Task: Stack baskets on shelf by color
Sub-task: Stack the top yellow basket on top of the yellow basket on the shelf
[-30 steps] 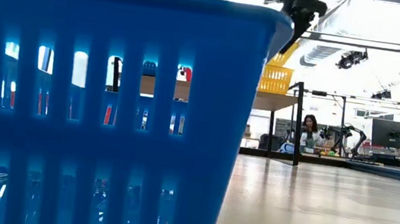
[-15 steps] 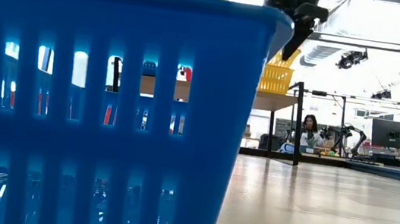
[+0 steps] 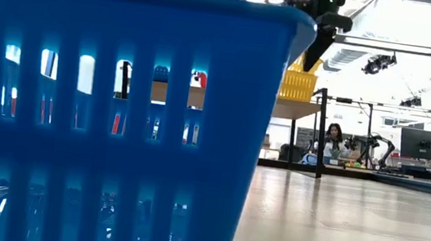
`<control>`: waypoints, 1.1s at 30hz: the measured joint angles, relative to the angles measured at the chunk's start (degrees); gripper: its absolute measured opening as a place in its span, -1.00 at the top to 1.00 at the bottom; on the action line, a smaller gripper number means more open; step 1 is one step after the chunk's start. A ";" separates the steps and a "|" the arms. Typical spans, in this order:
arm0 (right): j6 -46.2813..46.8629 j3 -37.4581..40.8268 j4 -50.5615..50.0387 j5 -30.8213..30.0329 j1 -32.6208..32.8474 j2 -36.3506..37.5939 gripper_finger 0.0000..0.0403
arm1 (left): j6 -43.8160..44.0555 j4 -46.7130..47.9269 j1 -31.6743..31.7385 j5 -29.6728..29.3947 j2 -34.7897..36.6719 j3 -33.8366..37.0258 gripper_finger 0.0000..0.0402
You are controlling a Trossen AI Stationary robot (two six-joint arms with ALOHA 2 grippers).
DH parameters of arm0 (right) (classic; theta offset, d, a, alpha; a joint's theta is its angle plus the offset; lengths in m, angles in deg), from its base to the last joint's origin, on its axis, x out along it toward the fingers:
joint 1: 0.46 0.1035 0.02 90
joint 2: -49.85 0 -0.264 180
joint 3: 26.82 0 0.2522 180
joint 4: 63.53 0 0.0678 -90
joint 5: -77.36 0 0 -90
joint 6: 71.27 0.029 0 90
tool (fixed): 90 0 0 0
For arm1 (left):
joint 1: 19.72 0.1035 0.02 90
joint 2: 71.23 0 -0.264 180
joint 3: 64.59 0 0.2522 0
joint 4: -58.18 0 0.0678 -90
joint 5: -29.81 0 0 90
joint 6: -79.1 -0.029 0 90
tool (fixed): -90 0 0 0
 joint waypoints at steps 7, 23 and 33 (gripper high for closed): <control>-0.13 0.00 0.39 1.11 0.00 0.00 1.00 | 0.00 0.00 0.00 -0.02 0.00 -0.02 0.44; 4.58 0.00 -0.12 4.13 0.05 0.00 1.00 | -0.02 0.00 0.02 -0.09 0.00 -0.01 0.44; 5.24 0.00 -0.11 6.35 0.05 0.00 1.00 | -0.02 0.00 0.00 -0.11 0.00 -0.02 0.44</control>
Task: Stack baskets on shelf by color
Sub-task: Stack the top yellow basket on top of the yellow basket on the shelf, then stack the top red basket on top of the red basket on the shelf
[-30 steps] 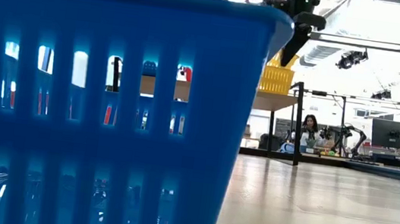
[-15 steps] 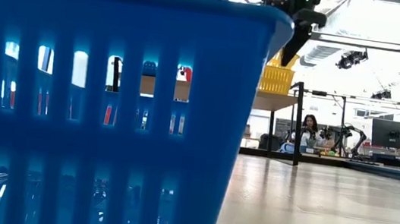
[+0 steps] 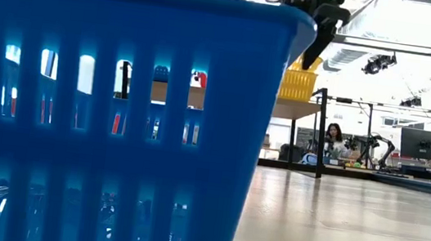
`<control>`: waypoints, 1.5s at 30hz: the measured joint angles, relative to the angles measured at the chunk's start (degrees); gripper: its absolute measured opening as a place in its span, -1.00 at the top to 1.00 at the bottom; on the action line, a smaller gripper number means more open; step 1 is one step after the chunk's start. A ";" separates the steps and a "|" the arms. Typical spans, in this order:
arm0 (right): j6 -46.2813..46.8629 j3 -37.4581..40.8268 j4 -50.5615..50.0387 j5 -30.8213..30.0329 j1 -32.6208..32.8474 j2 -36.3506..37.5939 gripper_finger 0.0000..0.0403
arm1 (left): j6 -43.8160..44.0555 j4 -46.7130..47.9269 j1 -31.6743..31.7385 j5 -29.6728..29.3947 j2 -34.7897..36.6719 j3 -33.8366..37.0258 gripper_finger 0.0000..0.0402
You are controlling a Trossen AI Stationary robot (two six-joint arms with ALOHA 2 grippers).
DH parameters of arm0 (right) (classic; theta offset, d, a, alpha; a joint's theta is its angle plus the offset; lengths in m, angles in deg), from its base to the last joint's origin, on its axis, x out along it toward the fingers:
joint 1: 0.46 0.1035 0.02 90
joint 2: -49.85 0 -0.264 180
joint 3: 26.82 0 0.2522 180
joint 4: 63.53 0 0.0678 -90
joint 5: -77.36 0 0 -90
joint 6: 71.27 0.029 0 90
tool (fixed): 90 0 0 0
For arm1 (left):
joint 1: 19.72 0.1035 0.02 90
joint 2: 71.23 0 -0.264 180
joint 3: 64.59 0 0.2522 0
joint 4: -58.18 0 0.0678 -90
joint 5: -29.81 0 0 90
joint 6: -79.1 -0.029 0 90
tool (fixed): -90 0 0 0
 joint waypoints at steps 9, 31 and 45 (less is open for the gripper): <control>1.00 0.00 1.90 -2.44 0.00 0.00 0.77 | 0.07 0.00 0.01 -0.01 0.00 0.02 0.44; 10.69 -0.06 1.70 0.70 0.25 2.74 0.51 | 3.44 0.02 -0.02 6.15 -0.02 0.01 0.44; 23.70 -0.09 2.02 1.28 5.99 3.63 0.51 | 5.76 0.32 -6.52 19.85 -0.02 7.48 0.44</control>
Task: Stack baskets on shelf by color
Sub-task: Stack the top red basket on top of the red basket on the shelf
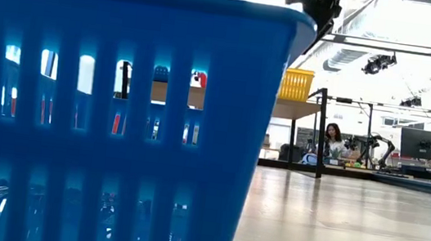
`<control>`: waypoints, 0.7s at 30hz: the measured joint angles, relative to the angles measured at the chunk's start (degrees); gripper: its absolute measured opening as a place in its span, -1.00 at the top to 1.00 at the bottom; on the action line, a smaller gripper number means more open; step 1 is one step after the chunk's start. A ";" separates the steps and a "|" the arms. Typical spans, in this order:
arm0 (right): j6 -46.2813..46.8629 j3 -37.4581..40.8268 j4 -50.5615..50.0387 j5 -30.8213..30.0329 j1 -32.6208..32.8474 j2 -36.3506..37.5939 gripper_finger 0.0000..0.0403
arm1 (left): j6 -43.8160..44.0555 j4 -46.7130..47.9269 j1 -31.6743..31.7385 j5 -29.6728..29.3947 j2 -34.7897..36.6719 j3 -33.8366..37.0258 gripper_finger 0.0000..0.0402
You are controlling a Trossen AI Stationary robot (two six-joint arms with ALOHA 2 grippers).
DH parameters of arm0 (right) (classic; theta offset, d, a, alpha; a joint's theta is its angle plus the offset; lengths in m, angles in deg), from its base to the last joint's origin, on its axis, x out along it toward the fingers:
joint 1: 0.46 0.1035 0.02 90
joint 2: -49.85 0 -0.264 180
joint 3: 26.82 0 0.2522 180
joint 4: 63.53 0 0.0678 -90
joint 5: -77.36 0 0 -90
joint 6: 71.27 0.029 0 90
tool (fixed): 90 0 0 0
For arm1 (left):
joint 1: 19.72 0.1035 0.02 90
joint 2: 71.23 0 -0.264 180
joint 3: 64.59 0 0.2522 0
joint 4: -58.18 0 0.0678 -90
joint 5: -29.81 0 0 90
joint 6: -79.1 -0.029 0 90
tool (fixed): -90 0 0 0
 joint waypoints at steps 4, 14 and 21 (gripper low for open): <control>3.61 0.00 0.04 -0.10 1.91 0.00 0.51 | 0.32 -0.18 -3.86 2.77 0.00 2.75 0.44; 11.69 0.00 -1.18 -0.15 7.33 0.00 0.51 | 0.27 -0.91 -12.50 7.42 0.02 9.65 0.44; 16.22 0.00 -1.20 -0.14 10.97 0.00 0.51 | 0.24 -3.05 -18.08 7.41 0.02 14.98 0.44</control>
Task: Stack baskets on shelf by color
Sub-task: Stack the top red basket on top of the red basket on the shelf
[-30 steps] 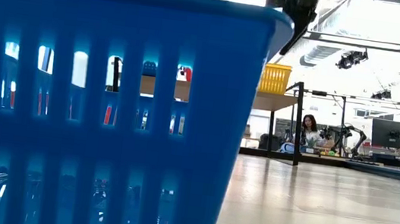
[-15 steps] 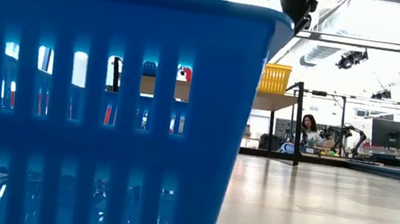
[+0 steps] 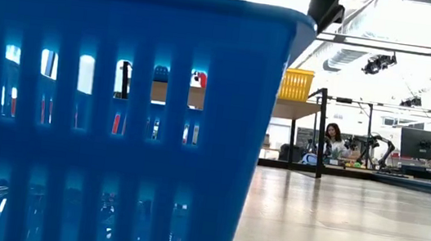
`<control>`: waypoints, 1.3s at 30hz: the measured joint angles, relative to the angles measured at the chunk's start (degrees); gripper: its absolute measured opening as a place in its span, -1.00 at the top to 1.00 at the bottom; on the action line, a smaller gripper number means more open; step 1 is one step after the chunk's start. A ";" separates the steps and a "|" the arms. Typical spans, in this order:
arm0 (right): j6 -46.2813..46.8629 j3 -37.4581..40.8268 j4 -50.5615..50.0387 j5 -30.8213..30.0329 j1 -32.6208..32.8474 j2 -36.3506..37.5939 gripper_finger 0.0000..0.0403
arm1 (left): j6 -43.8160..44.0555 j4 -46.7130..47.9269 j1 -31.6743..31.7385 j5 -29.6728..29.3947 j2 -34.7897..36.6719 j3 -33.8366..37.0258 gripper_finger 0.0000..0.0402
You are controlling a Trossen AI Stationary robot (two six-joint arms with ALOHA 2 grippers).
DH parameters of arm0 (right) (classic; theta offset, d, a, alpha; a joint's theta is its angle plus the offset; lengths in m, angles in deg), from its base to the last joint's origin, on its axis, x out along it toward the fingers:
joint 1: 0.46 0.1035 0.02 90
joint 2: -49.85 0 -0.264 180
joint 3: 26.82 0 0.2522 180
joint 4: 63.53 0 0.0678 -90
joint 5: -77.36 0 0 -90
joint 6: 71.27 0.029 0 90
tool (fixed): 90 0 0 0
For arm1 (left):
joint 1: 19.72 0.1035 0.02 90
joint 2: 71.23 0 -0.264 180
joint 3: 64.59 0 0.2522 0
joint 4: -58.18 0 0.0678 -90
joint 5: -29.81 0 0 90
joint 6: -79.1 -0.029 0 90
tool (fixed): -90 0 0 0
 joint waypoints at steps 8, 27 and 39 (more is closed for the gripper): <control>2.25 0.00 0.00 0.00 3.51 0.00 0.51 | 0.06 -6.32 -3.92 -0.10 -1.42 5.98 0.44; 4.16 -0.02 -0.13 -2.79 7.62 -0.02 0.51 | -0.86 -7.75 -4.84 -1.29 -17.41 7.22 0.44; 4.58 -0.02 -0.06 -2.79 8.20 -0.02 0.51 | 5.33 -8.11 -4.84 -4.89 -23.35 7.22 0.50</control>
